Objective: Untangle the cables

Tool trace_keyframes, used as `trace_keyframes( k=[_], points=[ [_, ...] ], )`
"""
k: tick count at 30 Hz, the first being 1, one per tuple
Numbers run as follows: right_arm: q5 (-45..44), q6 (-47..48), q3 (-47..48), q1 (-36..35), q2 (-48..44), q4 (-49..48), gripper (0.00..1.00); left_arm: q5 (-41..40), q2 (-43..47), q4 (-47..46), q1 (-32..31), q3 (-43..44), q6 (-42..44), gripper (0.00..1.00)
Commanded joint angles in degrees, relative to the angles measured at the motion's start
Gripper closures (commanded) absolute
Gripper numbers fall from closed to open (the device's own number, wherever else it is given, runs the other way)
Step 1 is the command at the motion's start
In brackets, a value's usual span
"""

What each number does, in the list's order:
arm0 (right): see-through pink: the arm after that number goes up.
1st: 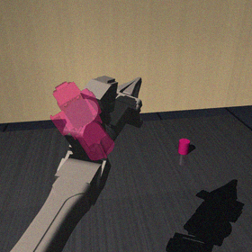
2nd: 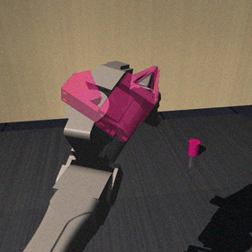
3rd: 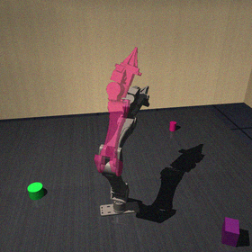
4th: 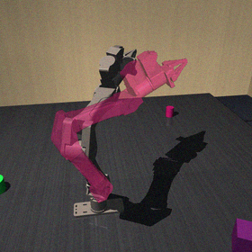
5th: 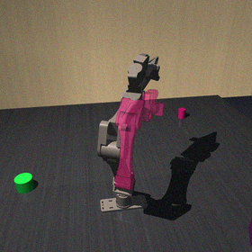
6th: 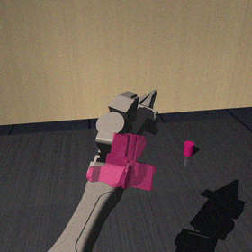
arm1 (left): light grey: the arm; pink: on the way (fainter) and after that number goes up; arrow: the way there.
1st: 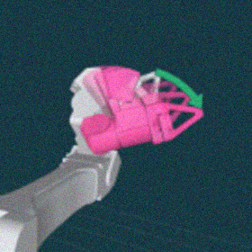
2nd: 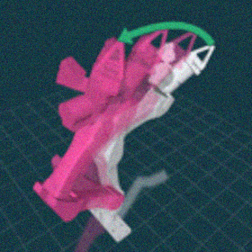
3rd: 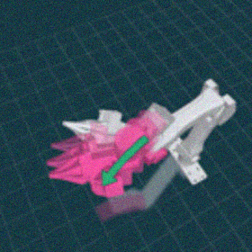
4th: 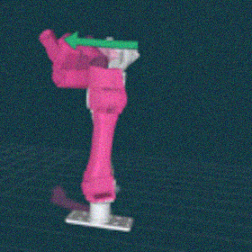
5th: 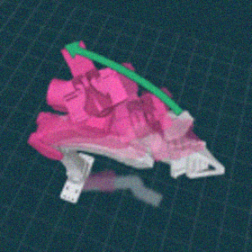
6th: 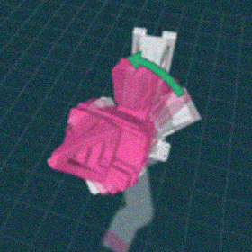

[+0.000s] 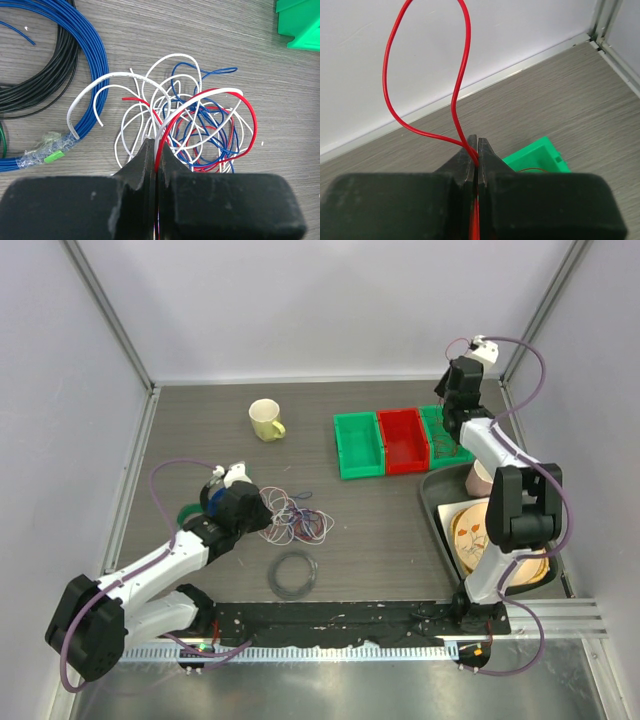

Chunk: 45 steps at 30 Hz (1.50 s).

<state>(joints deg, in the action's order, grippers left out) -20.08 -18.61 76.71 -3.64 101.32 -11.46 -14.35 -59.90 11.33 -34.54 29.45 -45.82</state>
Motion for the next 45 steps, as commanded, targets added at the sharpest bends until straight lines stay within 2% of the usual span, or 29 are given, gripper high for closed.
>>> trace_keyframes(
  k=[1,11,16,20,22,37,41,45],
  points=[
    [3.1,-2.6,1.3,-0.1,0.9,-5.2,0.99,-0.1,-0.1,-1.8,-0.2,0.3,0.1,1.00],
    [-4.5,-2.6,-3.0,0.5,4.0,-5.2,0.99,0.2,0.0,-1.8,-0.2,0.3,0.3,1.00],
    [-2.6,-4.9,-4.7,0.8,6.2,-4.7,0.99,0.5,-0.2,-1.8,-0.2,0.3,0.3,1.00],
    [-3.8,-10.6,-2.2,0.8,7.5,2.5,0.99,0.6,0.0,-2.1,-0.2,0.0,0.3,1.00],
    [-4.8,-13.6,-3.2,0.8,7.6,2.6,0.99,0.7,0.0,-2.5,-0.2,-0.1,0.3,1.00],
    [-6.8,-19.1,-3.1,0.8,13.5,6.5,0.99,2.0,-0.7,-3.4,-0.2,-0.1,-0.3,1.00],
    [-6.6,-18.5,-2.7,0.8,13.3,6.8,0.94,2.2,-0.7,-3.5,-0.2,-0.2,-0.4,1.00],
    [-4.9,-17.3,-1.5,0.8,11.7,7.7,0.82,2.7,-0.6,-3.9,-0.2,-0.1,-0.5,1.00]
  ],
)
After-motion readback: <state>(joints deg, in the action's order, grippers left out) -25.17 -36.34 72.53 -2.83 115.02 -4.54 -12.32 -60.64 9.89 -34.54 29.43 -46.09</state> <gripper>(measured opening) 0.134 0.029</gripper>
